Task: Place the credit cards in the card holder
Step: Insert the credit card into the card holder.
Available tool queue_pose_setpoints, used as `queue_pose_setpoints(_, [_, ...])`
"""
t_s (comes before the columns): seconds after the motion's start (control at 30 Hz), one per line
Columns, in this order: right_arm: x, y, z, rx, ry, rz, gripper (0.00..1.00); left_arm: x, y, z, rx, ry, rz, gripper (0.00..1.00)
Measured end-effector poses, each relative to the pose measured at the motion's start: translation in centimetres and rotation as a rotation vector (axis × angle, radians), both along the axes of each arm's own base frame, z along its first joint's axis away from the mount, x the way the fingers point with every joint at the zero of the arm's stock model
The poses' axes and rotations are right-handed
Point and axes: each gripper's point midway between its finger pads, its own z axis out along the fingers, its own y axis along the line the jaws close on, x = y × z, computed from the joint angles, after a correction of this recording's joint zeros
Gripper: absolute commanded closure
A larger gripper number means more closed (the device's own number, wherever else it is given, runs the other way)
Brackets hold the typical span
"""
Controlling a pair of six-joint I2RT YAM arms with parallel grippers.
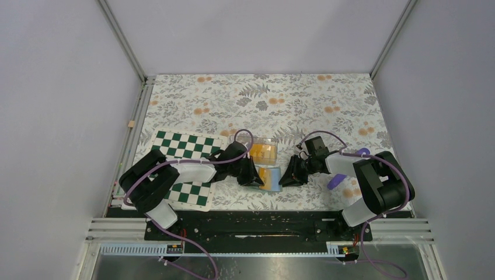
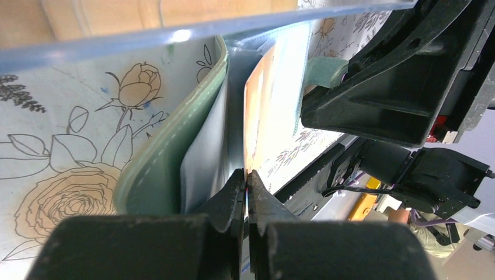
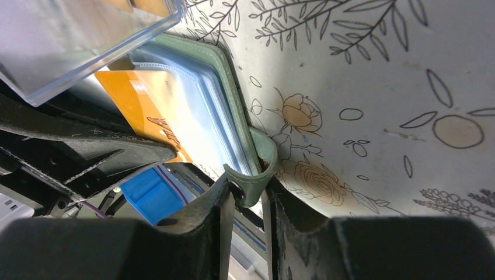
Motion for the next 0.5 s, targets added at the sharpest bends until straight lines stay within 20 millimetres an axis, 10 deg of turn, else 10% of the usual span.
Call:
queue_pose_setpoints(0.1, [0.0,0.0,0.0,0.001,0.002,0.001,0.7,-0.1,-0.2,-0.2,0.006,0.008,-0.021,1.0])
queue_pose_setpoints(0.27, [0.0,0.0,0.0,0.005,0.003,0.001,0.7,-0.1,-1.0,-0.8,0.014,0.041,-0.058,0.6])
queue_pose_setpoints(0.5, [-0.1,0.1,0.0,0.011,0.007,0.005,0.7,-0.5,-1.4,0.4,0.055,0.025,-0.102,0.34])
